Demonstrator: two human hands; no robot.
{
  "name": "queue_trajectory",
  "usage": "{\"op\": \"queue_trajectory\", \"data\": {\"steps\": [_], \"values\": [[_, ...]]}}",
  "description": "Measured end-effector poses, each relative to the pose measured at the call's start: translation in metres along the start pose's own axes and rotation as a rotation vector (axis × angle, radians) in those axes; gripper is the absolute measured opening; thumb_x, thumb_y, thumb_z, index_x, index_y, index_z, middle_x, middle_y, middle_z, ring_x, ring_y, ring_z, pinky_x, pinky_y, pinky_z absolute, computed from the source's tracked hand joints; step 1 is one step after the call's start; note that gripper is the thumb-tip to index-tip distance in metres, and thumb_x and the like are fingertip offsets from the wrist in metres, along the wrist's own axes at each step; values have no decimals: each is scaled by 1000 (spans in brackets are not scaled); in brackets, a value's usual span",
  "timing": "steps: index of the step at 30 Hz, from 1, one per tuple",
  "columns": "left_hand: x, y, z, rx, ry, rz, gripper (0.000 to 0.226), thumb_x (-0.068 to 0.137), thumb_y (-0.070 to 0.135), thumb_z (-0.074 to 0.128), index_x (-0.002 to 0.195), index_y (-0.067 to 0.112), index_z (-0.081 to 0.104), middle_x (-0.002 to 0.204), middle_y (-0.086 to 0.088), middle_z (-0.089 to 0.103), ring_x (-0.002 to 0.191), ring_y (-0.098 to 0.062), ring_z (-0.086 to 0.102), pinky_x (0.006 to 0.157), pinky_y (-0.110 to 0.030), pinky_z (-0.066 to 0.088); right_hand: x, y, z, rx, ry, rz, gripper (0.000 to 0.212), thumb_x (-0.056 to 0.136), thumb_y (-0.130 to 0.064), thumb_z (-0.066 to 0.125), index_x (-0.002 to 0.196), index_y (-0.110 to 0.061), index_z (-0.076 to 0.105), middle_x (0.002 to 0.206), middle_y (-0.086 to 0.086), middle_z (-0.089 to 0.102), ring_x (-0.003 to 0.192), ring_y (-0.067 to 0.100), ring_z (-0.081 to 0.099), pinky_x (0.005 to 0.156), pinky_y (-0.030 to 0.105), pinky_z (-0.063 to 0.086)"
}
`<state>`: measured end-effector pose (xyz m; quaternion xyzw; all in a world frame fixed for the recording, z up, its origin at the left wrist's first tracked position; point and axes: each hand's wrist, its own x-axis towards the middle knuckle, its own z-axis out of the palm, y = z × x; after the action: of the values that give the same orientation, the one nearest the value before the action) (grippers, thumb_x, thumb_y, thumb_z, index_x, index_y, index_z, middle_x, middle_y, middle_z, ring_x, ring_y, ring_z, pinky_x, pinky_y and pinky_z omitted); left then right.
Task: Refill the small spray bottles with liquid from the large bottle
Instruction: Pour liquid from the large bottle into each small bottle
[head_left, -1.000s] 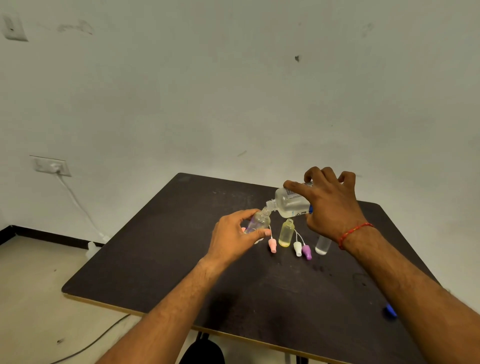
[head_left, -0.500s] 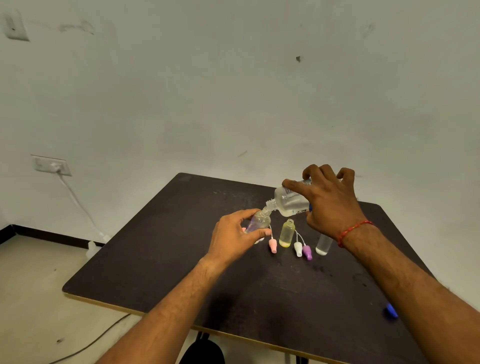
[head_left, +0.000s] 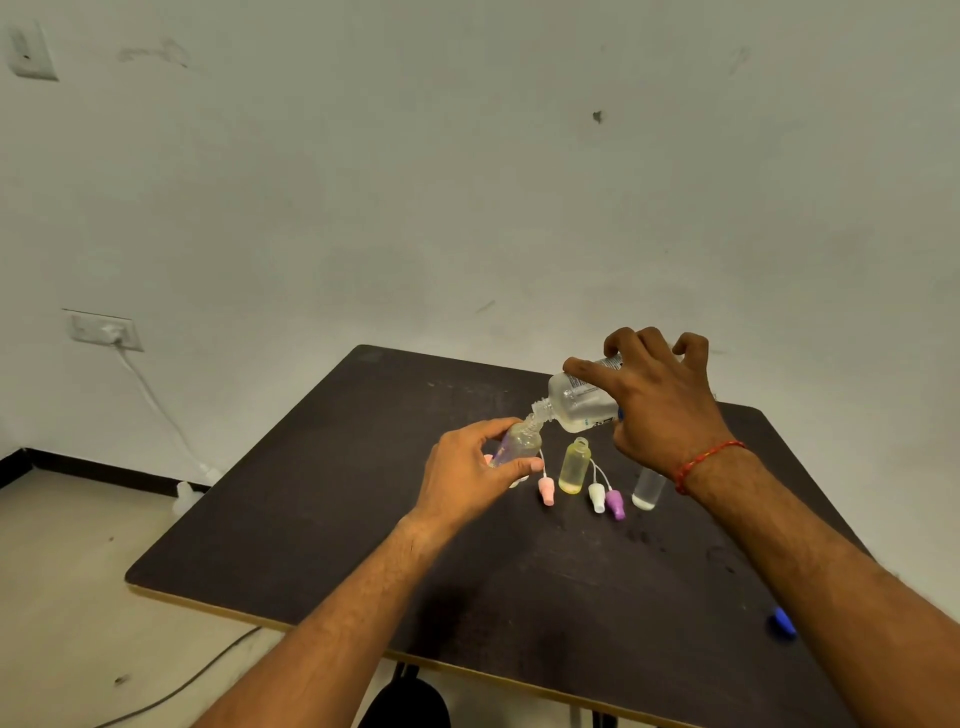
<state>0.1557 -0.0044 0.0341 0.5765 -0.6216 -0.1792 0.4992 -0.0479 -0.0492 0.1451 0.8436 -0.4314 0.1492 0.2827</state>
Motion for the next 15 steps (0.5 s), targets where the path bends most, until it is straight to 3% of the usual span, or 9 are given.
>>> {"op": "queue_trajectory", "data": {"steps": [15], "values": [[0, -4, 1, -10, 5, 0, 56, 76, 46, 82, 127, 30, 67, 122, 13, 70, 106, 2, 59, 96, -26, 53, -3, -1, 7, -28, 49, 11, 85, 51, -14, 82, 127, -41, 54, 115, 5, 53, 108, 28, 49, 88, 52, 29]]}}
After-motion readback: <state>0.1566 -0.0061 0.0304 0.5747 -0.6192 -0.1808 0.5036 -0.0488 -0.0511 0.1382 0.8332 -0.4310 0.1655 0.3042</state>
